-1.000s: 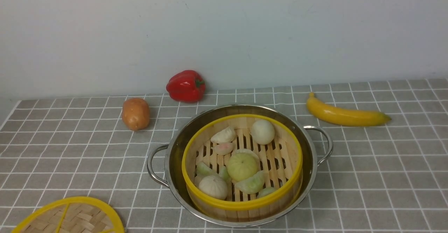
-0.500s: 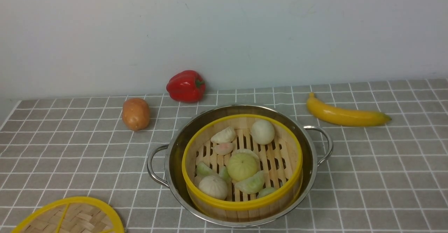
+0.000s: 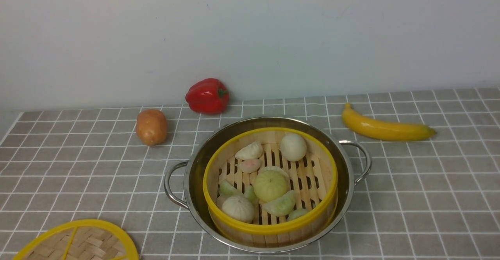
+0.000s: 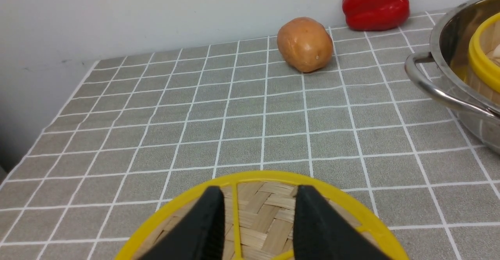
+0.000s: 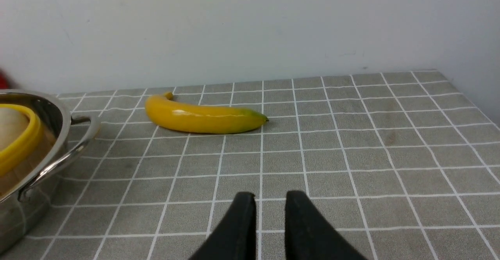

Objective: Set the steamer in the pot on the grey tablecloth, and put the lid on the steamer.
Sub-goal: 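Grasp the bamboo steamer lid lying on the table by its centre knob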

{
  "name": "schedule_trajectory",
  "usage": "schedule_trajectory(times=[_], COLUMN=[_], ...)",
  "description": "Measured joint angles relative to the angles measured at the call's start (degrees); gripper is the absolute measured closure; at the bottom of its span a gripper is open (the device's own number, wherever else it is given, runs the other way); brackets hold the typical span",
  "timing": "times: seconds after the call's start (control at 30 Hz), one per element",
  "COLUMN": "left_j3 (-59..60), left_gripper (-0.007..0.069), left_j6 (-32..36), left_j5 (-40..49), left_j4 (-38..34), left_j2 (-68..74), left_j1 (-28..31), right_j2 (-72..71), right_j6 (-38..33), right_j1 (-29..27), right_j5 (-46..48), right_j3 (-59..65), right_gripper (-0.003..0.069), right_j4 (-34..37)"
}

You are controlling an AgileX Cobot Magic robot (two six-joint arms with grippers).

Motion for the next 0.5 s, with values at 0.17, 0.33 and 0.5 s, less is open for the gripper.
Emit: schedule_trajectory(times=[0.17, 0.33, 0.5], left_j3=[0.0, 0.0, 0.0], left_gripper=[0.0382, 0.0382, 0.0382], left_j6=[0.0, 0.0, 0.0], left_j5=[0.0, 0.0, 0.0], left_j4=[0.0, 0.0, 0.0], left_j2=[0.0, 0.0, 0.0], left_j1=[0.0, 0.0, 0.0], right_j2=[0.0, 0.0, 0.0], right_j6=[0.0, -4.9, -10.6], right_j1=[0.0, 0.0, 0.0], right_j5=[-0.11, -0.11, -0.11], right_j3=[0.0, 0.02, 0.02], right_gripper=[0.0501, 0.0489, 0.0477], right_j4=[0.65, 5.99, 8.62])
